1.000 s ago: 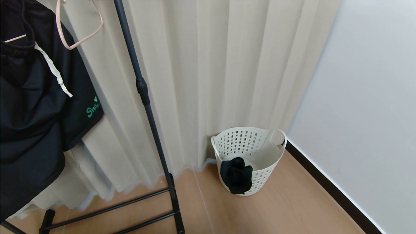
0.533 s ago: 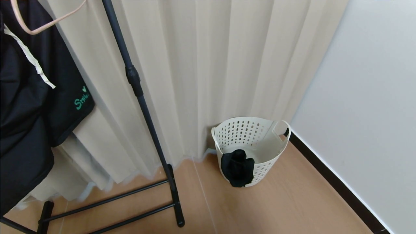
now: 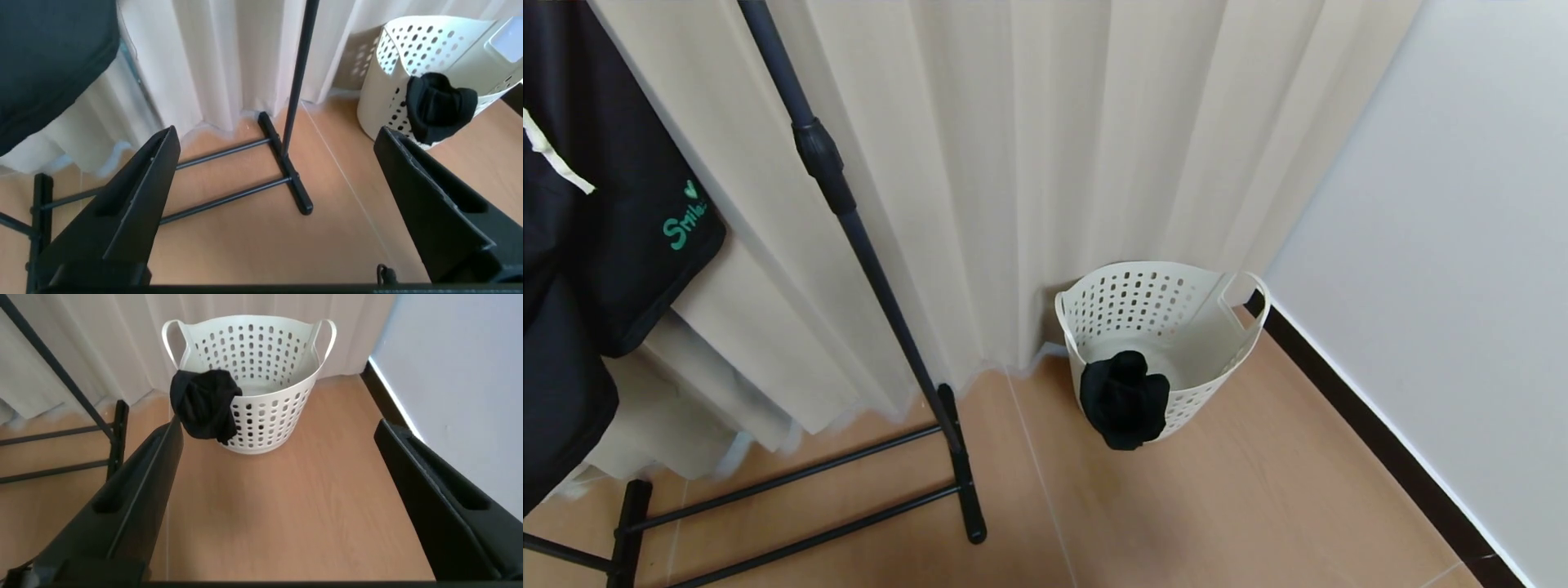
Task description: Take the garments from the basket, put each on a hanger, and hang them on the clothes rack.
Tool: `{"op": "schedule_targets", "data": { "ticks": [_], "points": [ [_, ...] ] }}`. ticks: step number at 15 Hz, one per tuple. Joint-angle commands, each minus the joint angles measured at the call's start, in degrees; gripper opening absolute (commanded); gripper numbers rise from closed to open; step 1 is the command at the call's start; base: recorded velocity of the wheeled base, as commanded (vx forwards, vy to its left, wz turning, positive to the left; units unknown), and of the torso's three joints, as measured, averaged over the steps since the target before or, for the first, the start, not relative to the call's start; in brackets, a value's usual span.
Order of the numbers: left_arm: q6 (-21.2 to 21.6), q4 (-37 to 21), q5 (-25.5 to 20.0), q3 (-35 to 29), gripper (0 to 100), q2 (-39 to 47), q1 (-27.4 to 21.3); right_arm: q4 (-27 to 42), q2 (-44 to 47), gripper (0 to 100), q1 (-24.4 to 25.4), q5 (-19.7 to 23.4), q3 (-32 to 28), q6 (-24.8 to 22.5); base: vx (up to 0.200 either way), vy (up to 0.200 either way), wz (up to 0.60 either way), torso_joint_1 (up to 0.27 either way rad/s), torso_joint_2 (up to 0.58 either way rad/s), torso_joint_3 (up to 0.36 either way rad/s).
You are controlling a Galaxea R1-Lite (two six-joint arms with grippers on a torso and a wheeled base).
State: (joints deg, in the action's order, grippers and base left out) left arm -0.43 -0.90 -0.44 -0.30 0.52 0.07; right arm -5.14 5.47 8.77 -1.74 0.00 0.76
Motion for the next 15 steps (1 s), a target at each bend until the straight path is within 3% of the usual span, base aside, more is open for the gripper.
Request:
{"op": "schedule_targets", "data": {
  "ticks": [1,15],
  "points": [
    [-0.01,-0.06,0.0,0.04,100,0.09,0.01,0.05,0.06,100,0.02,-0.01,0.0,0.04,0.0,0.0,0.0,0.002,0.0,-0.203],
    [0.08,0.02,0.0,-0.05,100,0.18,0.01,-0.13,0.06,100,0.02,-0.01,0.0,-0.05,0.0,0.0,0.0,0.002,0.0,-0.199]
  ]
}}
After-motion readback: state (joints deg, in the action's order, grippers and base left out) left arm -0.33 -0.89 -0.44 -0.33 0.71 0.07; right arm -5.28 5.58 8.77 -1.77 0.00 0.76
